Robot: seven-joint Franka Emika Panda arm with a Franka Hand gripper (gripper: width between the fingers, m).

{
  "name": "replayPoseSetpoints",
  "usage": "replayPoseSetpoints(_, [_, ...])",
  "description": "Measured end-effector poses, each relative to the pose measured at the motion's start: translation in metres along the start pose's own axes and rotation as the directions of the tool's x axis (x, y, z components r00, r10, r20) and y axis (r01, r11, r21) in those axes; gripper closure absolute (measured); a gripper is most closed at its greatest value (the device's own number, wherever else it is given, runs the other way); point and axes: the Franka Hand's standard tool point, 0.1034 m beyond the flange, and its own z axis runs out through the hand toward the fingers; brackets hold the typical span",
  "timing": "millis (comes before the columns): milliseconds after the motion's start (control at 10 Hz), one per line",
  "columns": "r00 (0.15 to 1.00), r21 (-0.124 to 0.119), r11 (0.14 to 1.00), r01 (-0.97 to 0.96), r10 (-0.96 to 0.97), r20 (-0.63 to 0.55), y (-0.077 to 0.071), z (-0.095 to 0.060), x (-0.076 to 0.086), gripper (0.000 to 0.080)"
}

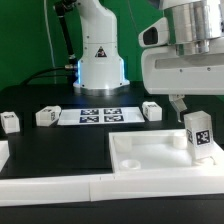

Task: Assemble square table

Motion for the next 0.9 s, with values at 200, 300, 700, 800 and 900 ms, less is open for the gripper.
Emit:
replayPoseSetpoints(200, [0.989, -0.001, 0.989, 0.147, -0.147, -0.001, 0.0003, 0.0001, 0.0003, 0.0153])
replayPoseSetpoints(300, [0.97, -0.002, 0.97, 0.243, -0.243, -0.001, 0.0012, 0.0001, 0.0016, 0.0151])
replayPoseSetpoints(700, [0.834, -0.021, 0.834, 0.551, -0.551, -0.026, 0.0016, 0.0005, 0.0078, 0.0151])
replayPoseSetpoints(800, [0.84, -0.02, 0.841, 0.541, -0.542, -0.026, 0.0016, 0.0006, 0.0077, 0.0268])
replayPoseSetpoints(900, [0.865, -0.016, 0.865, 0.501, -0.501, -0.026, 0.0013, 0.0007, 0.0072, 0.0403])
